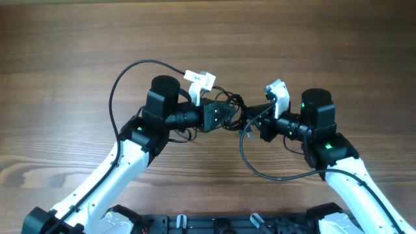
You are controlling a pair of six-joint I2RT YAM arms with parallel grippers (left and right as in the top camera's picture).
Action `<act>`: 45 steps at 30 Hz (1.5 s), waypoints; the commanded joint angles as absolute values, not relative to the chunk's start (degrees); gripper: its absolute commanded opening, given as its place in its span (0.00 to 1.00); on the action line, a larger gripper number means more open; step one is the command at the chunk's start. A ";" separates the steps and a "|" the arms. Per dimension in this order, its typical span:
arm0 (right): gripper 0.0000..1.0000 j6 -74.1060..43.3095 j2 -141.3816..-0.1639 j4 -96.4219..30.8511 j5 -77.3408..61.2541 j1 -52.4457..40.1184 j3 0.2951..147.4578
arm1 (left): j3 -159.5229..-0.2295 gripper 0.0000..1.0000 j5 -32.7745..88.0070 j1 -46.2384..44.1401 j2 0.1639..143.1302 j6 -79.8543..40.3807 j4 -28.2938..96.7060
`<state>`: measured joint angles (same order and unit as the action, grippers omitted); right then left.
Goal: Untangle cables
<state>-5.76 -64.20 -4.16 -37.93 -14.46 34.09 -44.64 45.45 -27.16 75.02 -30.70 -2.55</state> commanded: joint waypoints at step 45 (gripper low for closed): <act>0.97 -13.26 -64.58 -7.73 -24.05 -7.86 34.17 | -45.98 0.04 42.52 -30.28 74.04 -33.30 -8.08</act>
<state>-11.64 -63.18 -7.84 -34.65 -6.87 33.98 -44.69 37.30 -30.06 75.02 -32.88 -6.85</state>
